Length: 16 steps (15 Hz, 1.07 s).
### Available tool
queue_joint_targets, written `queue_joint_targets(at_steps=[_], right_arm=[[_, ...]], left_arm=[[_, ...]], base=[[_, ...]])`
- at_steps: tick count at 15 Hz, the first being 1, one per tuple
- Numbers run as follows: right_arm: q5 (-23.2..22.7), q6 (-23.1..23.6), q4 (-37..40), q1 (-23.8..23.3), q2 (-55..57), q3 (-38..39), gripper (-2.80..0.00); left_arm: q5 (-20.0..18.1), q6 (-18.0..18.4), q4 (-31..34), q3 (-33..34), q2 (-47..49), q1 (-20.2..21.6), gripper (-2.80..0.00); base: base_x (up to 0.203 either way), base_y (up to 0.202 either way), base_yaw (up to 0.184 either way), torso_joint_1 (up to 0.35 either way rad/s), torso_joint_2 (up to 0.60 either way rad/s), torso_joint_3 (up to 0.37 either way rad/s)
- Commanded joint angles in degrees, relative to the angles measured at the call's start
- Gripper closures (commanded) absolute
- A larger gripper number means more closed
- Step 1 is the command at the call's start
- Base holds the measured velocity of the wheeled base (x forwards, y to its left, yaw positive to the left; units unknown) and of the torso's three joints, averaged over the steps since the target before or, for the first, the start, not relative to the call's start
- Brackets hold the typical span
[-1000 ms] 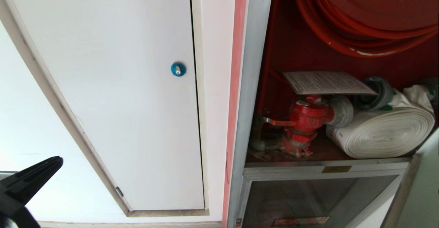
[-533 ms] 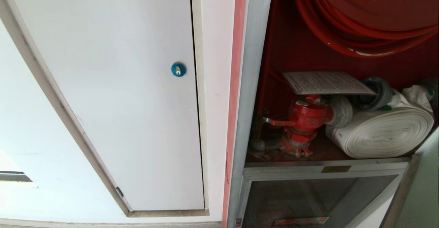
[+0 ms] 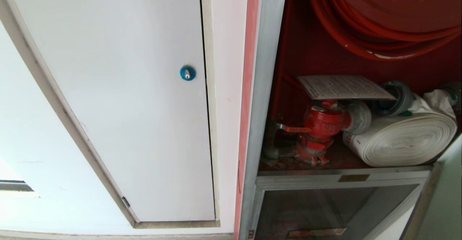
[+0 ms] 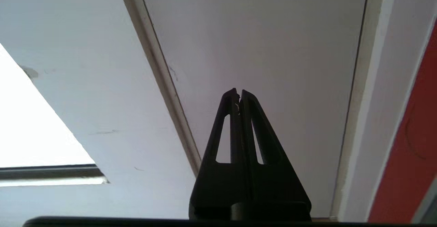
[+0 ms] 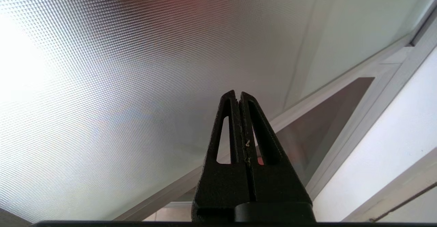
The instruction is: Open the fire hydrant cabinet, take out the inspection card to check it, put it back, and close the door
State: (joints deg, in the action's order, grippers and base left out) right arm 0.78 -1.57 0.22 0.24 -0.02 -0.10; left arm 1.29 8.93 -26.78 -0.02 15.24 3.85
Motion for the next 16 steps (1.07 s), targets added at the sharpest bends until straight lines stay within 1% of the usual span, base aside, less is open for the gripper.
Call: queue_joint_targets(at_steps=[1, 2, 3, 5, 7, 9, 14, 15, 16], right_arm=[[0.01, -0.01, -0.04, 0.02, 0.02, 0.01, 0.0], [0.01, 0.04, 0.0, 0.02, 0.02, 0.01, 0.0], [0.01, -0.01, -0.02, 0.02, 0.02, 0.01, 0.0], [0.01, -0.01, 0.02, 0.02, 0.02, 0.01, 0.0], [0.01, -0.01, -0.04, 0.02, 0.02, 0.01, 0.0], [0.01, -0.01, 0.04, 0.02, 0.02, 0.01, 0.0], [0.01, -0.01, 0.03, 0.02, 0.02, 0.01, 0.0], [0.01, -0.01, 0.04, 0.02, 0.02, 0.01, 0.0], [0.01, -0.01, 0.04, 0.02, 0.02, 0.01, 0.0]], left_arm=[[-0.94, -1.22, -0.15, 0.02, 0.13, 0.82, 0.0], [-3.48, -1.22, -0.3, 0.02, 0.22, 2.06, 0.0], [-6.0, -1.41, 0.33, 0.02, 0.16, 2.27, 0.0], [-6.22, -1.81, 2.26, 0.02, 0.14, 2.3, 0.0], [-6.39, -1.15, 1.93, 0.02, 0.05, 1.84, 0.0], [-6.36, -1.19, 2.81, -0.02, -2.1, -1.19, 0.0], [-6.43, -0.56, 16.39, 0.02, -14.34, -2.89, 0.0], [-6.37, -0.55, 19.42, 0.02, -15.26, -2.96, 0.0], [-6.3, -0.85, 20.28, 0.02, -15.33, -2.97, 0.0]], base=[[0.0, 0.0, 0.0, 0.0, 0.0, 0.0], [0.0, 0.0, 0.0, 0.0, 0.0, 0.0], [0.0, 0.0, 0.0, 0.0, 0.0, 0.0], [0.0, 0.0, 0.0, 0.0, 0.0, 0.0], [0.0, 0.0, 0.0, 0.0, 0.0, 0.0], [0.0, 0.0, 0.0, 0.0, 0.0, 0.0], [0.0, 0.0, 0.0, 0.0, 0.0, 0.0], [0.0, 0.0, 0.0, 0.0, 0.0, 0.0], [0.0, 0.0, 0.0, 0.0, 0.0, 0.0]])
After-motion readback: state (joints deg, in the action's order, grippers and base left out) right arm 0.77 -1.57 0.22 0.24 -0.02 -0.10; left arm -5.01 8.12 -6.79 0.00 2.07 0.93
